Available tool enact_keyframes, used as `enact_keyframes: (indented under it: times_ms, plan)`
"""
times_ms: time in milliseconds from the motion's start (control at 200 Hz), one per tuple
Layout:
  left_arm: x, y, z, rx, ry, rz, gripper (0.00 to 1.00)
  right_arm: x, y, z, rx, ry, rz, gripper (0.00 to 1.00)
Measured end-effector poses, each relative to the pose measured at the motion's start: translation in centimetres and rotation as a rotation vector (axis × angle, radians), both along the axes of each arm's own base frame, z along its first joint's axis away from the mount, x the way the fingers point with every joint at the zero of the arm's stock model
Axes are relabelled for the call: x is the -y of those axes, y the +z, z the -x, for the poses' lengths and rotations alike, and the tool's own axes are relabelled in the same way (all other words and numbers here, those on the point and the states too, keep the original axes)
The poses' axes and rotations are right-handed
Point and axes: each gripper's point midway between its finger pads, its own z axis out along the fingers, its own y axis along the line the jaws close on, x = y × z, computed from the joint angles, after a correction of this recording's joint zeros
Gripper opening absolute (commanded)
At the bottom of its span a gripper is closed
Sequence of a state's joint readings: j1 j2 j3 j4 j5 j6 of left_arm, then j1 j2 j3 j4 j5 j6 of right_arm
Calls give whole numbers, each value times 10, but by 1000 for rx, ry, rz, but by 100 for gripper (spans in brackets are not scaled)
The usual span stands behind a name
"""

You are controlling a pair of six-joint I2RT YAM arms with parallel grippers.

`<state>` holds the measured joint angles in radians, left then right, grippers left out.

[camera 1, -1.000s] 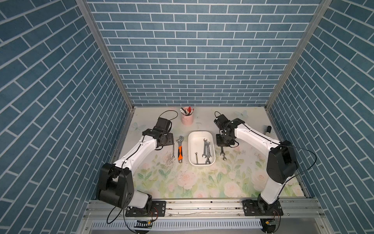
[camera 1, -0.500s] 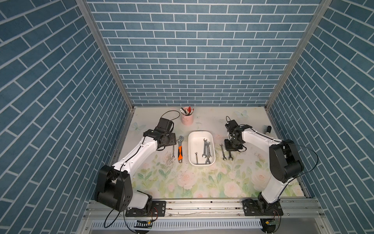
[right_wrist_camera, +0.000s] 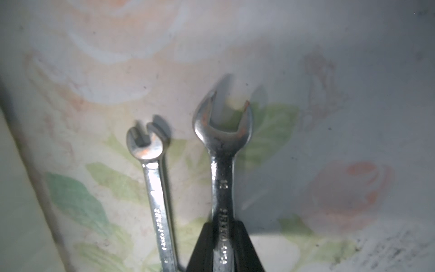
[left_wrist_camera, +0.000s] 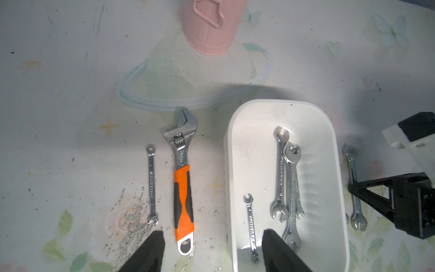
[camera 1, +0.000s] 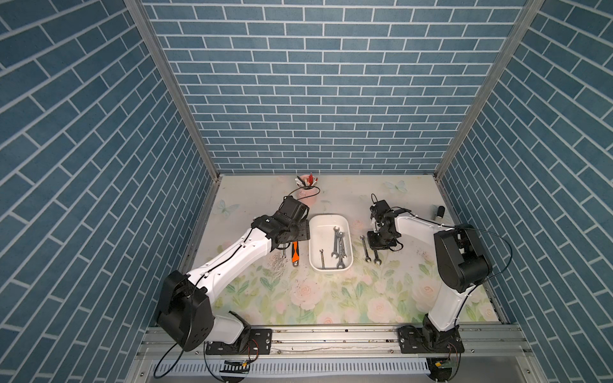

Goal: Take out the wrench from the storage box
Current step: Place the wrench at the center of the board, then pick up the wrench from the storage box.

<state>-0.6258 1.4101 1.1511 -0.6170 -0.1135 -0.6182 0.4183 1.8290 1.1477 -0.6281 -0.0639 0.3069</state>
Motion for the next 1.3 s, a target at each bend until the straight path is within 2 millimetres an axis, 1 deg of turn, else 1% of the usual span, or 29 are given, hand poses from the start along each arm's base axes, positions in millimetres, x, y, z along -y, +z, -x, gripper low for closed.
enact_keyframes:
  times_ms: [60, 140, 215, 335, 435, 575, 710, 835, 940, 1095, 1300]
  plan:
    - [12, 4, 0, 12, -17, 7, 70, -1, 0, -1, 3, 1, -9, 32]
    - [28, 4, 1, 18, -39, 8, 69, -2, 1, -2, 10, 0, -16, 39]
    - [45, -1, 3, 11, -65, 0, 67, -1, 2, -1, 10, -3, -16, 45]
    - [70, -15, 6, -11, -106, -24, 64, 3, 6, 4, 5, -8, -14, 47]
    - [89, -28, 6, -28, -136, -49, 62, 4, 19, 7, 24, -16, -24, 48]
    - [109, -50, 3, -55, -160, -79, 60, 4, 47, 8, 77, -34, -52, 49]
    - [117, -73, -3, -83, -157, -120, 57, 6, 69, 10, 124, -43, -75, 50]
    - [119, -91, -7, -107, -153, -147, 54, 8, 80, 16, 136, -52, -84, 50]
    - [122, -103, -10, -123, -153, -162, 53, 11, 82, 21, 130, -59, -83, 50]
    - [125, -121, -12, -145, -154, -184, 51, 14, 78, 30, 109, -60, -73, 51]
    - [126, -144, -13, -176, -153, -213, 45, 16, 75, 33, 95, -60, -66, 51]
